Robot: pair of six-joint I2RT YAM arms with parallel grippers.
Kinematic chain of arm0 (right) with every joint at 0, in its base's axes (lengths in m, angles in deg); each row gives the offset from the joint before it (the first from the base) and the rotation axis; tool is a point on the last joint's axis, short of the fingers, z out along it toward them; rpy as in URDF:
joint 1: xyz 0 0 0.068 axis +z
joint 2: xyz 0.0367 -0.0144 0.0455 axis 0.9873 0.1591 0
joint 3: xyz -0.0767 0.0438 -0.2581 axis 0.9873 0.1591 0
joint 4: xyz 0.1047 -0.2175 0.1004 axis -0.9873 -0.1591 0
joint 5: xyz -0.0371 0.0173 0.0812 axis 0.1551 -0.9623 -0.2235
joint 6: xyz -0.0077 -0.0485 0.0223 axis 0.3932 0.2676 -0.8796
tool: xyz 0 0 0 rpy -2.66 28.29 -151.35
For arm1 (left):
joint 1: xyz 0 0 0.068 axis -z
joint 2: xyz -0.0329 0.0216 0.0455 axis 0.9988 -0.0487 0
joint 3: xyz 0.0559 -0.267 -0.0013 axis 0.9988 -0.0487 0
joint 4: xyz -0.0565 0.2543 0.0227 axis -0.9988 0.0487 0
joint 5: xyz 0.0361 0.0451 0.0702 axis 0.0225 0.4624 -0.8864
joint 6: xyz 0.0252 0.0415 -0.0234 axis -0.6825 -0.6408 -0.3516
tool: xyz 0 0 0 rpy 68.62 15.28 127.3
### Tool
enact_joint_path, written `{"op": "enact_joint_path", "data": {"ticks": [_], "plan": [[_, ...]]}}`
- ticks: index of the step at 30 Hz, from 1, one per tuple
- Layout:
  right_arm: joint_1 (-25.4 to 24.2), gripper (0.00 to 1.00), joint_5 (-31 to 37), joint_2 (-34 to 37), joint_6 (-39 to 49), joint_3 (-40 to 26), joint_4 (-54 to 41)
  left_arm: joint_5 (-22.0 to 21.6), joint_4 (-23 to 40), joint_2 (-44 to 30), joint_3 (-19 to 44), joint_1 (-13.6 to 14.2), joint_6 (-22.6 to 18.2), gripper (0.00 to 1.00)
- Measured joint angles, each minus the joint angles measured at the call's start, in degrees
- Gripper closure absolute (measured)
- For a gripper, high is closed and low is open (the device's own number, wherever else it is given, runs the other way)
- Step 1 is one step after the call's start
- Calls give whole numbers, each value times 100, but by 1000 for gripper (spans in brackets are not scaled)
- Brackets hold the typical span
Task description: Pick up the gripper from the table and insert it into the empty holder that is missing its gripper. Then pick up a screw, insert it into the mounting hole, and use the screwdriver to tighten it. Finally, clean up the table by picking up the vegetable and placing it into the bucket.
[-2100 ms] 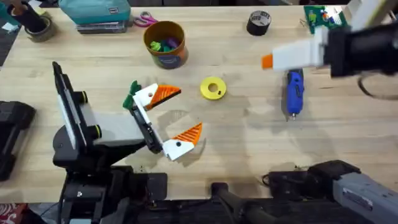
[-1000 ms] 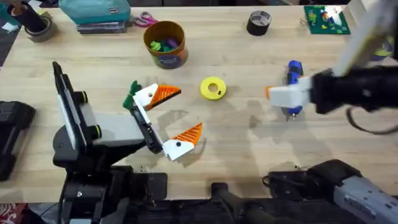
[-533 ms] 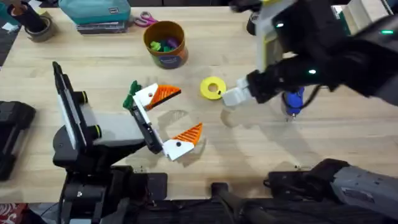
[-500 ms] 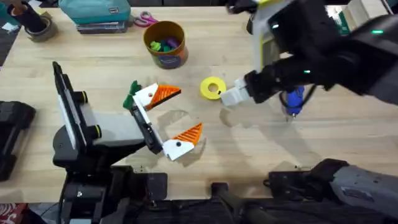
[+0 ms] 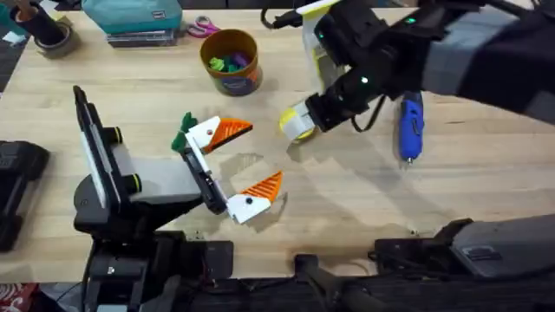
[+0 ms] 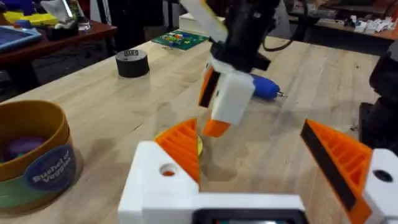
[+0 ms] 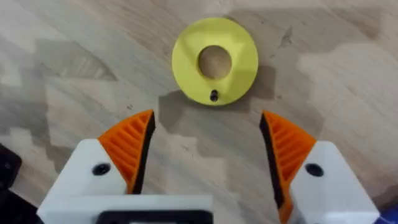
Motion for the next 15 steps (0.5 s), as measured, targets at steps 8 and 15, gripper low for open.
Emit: {"op": "enact_joint_path", "data": {"ticks": [8,15], "plan": [[0,170,0,641,-2,-298,-2,0,0,0,0,0,0,15],[25,399,17,908,7,-380,-2,0,-1,0,0,0,0,15]]}}
